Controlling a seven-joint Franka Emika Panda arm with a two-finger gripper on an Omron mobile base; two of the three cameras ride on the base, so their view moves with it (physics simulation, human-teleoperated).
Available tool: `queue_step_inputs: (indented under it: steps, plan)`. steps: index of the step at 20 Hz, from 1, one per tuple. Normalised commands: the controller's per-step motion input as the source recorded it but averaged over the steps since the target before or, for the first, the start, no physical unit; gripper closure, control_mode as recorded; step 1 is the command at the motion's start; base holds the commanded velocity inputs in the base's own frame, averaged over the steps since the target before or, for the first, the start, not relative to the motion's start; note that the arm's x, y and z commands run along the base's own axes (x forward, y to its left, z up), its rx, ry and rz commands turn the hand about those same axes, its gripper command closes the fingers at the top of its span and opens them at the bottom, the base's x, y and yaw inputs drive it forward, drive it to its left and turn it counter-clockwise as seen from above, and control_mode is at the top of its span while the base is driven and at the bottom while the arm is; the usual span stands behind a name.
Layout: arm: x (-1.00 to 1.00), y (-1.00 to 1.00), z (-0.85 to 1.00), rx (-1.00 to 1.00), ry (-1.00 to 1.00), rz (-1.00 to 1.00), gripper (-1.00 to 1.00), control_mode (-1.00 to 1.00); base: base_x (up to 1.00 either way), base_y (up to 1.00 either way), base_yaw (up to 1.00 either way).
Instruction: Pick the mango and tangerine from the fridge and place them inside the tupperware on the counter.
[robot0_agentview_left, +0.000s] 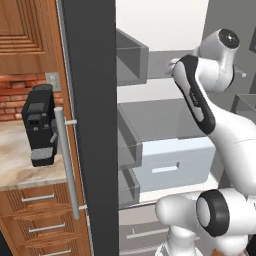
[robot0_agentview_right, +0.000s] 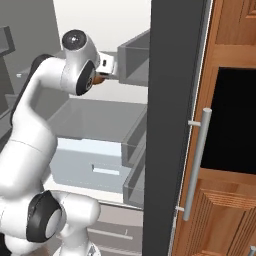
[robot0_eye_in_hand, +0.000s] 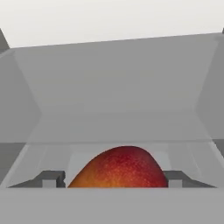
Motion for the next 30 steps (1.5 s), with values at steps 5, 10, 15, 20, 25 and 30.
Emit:
queue_step_inputs:
  steps: [5,10,15,20,25,30]
  plan:
    - [-1.0,0.0,0.33,0.0,0.25,0.0,1.0,-1.0,0.0,0.0,0.0]
    - [-1.0,0.02,-0.11,-0.02,0.19,0.0,1.0,-1.0,0.0,0.0,0.0]
    - [-0.95,0.06,-0.82,-0.04,0.0,0.0,1.0,-1.0,0.0,0.0,0.0]
    - [0.0,0.0,0.0,0.0,0.0,0.0,1.0,1.0,-0.94,0.01,0.0]
    - [0.0,0.0,0.0,0.0,0.0,0.0,1.0,1.0,-1.0,0.0,0.0]
    - [0.0,0.0,0.0,0.0,0.0,0.0,1.0,1.0,-1.0,0.05,0.0]
